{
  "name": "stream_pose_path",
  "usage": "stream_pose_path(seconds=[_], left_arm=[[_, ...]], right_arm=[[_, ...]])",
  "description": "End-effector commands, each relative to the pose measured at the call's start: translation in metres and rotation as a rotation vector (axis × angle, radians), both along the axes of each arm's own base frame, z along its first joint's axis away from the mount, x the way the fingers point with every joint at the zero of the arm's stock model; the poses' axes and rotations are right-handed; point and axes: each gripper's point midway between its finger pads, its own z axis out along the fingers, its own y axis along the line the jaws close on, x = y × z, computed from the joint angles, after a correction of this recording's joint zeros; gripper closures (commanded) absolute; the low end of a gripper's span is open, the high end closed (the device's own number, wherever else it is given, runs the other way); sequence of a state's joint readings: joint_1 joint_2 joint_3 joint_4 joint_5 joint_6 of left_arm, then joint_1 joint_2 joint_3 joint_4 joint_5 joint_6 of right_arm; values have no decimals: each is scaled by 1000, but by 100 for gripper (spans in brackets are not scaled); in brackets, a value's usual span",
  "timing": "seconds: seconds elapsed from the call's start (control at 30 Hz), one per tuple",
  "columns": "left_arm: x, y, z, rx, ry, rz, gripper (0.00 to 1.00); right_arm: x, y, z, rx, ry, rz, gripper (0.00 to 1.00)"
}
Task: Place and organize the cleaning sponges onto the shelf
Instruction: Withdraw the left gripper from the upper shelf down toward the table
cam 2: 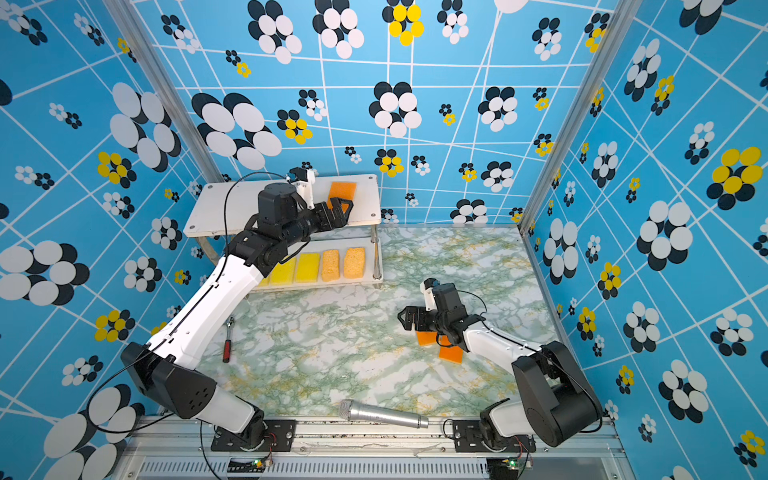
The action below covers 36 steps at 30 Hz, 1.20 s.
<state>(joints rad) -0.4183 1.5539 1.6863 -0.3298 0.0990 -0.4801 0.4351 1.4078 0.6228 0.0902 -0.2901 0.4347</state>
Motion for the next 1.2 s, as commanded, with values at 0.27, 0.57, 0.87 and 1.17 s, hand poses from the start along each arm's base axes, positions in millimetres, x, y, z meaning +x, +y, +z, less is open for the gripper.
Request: stream_pose_path(seconds=[0.27,0.57,0.87,1.17], left_arm=[[-2,-4,12,-39,-14,-30,1],[-16,18,26,13,-64,38,1],[-43,38,43,46,-129,75,1],[-74,19,14,53,-101,-50,1]], right_arm=[[6,2,8,20,-17,-7,1],[5,1,30,42,-55,-10,1],[1,-25,43,-100,-48,-68,1],[-7,-38,25,-162,26,-111,1]])
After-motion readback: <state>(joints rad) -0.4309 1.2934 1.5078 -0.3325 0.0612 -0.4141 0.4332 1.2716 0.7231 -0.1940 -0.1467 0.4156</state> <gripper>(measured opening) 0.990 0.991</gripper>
